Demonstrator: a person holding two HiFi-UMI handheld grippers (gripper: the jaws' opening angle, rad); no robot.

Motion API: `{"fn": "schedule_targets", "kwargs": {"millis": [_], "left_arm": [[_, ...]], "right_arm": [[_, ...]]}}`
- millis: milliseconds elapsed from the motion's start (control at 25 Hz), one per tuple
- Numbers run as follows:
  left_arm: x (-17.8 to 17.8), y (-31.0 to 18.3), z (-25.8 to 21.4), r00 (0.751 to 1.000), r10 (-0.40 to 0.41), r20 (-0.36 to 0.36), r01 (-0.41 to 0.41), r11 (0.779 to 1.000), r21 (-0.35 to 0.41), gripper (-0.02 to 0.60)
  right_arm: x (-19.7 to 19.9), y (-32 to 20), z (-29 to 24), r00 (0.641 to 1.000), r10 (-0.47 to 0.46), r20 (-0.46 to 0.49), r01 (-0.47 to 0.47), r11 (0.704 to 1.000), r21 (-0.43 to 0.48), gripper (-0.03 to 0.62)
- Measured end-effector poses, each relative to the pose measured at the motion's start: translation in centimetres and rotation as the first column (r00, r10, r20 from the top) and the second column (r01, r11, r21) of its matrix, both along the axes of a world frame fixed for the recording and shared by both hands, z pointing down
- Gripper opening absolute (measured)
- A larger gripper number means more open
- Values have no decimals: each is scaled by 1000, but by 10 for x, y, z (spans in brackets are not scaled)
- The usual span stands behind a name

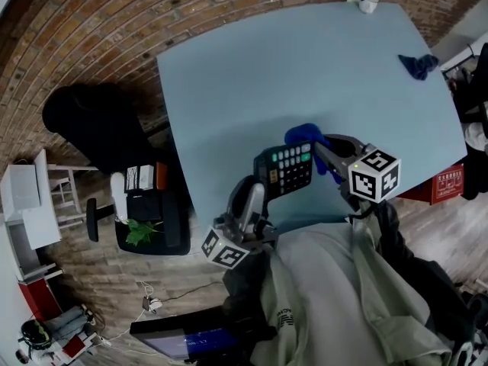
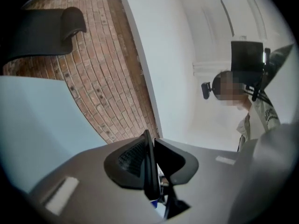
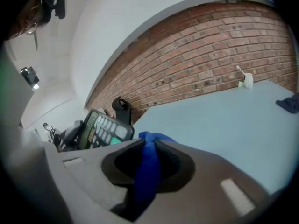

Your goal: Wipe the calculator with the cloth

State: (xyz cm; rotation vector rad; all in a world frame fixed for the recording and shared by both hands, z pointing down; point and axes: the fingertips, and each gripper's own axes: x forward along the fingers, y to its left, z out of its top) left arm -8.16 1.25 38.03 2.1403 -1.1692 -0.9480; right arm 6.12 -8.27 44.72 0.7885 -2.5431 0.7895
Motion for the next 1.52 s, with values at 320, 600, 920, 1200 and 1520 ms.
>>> {"fn": "schedule_targets", "kwargs": {"millis": [320,600,920,1200,1520], "left_arm": [[-29,-7,16,971,-117,-209,107,993,-59,28],[-33,-8,34,957,-184,-224,157,979,-133,32],[-34,-9,33,937,-206,-282,167,973,-158,49],[-41,-11,33,912,-199,-358,158,977,-142,52],[-25,-22,75,894,-211,-395,114,960,-255,54]], "right_arm": [[-6,9,-11,999,40,29,-42,994,100,60],[-49,46,-49,978,-209,16,199,951,235,60],[-113,131,-22,851,-525,-28,522,839,151,60],[-57,63,-5,954,-289,-85,298,946,126,60],[-119,128,8,861,-509,-8,508,857,92,61]]}}
